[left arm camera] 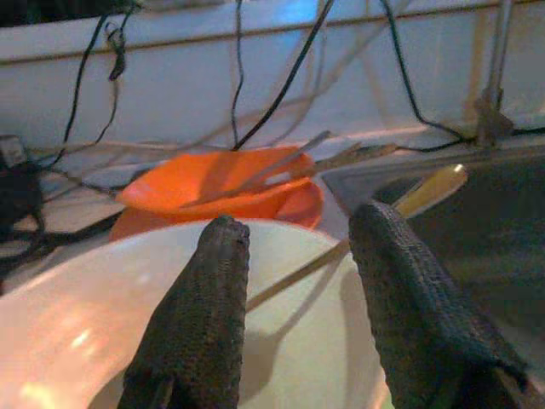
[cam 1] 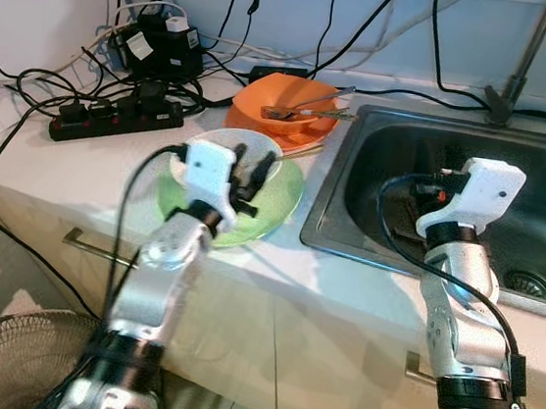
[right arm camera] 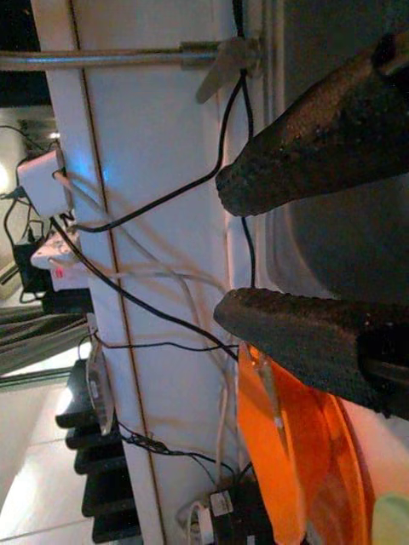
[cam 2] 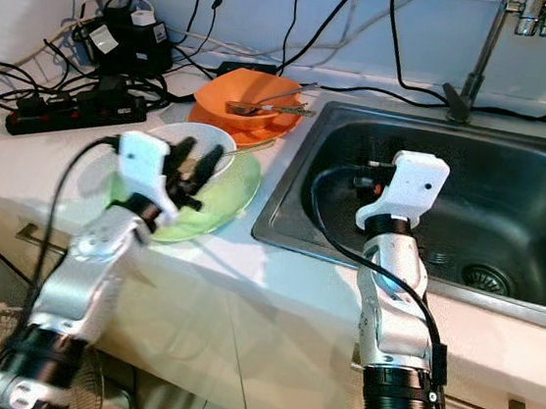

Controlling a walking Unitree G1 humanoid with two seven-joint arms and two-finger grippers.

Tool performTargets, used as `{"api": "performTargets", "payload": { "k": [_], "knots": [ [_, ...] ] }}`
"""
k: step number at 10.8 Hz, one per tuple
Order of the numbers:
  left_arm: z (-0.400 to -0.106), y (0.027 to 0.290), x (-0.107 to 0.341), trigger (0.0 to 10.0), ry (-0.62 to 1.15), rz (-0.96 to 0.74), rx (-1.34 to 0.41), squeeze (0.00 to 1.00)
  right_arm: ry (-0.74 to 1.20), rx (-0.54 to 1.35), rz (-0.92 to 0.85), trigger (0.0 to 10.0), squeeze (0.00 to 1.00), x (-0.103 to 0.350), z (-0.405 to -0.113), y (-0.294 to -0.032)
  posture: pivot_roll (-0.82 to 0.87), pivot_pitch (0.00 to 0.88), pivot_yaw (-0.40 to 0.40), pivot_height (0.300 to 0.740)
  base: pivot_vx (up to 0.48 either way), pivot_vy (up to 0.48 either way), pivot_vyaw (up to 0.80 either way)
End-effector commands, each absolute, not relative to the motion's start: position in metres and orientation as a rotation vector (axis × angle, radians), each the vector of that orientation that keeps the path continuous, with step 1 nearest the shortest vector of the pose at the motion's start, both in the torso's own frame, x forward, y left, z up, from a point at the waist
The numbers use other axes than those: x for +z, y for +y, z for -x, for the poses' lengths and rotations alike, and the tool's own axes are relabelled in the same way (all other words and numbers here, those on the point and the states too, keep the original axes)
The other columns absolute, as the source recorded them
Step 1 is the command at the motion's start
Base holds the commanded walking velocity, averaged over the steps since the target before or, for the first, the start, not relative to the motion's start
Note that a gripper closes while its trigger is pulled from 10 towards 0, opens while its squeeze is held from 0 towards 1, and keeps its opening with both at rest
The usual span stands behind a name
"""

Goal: Kitchen organization

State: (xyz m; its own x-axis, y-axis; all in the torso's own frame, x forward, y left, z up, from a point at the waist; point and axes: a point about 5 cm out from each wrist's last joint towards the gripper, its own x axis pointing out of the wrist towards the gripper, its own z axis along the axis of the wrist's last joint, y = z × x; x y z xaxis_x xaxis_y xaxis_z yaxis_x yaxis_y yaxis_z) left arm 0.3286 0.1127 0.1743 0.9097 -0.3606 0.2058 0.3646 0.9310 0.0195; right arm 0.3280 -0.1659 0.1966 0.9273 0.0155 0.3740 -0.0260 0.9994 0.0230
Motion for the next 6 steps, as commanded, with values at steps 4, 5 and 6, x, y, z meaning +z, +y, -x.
{"api": "performTargets", "payload": {
  "k": [4, 5, 6],
  "knots": [
    [-0.325, 0.132, 0.184, 10.0, -0.227, -0.04, -0.32, 0.0, -0.387, 0.034, -0.033, 10.0, 0.0, 0.199, -0.332, -0.163, 0.06, 0.0, 0.123, 0.74, 0.0, 0.0, 0.0],
    [-0.326, 0.124, 0.195, 10.0, -0.266, -0.088, -0.36, 0.0, -0.386, 0.032, -0.034, 10.0, 0.0, 0.199, -0.332, -0.164, 0.06, 0.0, 0.127, 0.74, 0.0, 0.0, 0.0],
    [-0.327, 0.114, 0.204, 10.0, -0.295, -0.095, -0.41, 0.0, -0.385, 0.028, -0.036, 10.0, 0.0, 0.198, -0.333, -0.164, 0.06, 0.0, 0.129, 0.74, 0.0, 0.0, 0.0]
  ]
}}
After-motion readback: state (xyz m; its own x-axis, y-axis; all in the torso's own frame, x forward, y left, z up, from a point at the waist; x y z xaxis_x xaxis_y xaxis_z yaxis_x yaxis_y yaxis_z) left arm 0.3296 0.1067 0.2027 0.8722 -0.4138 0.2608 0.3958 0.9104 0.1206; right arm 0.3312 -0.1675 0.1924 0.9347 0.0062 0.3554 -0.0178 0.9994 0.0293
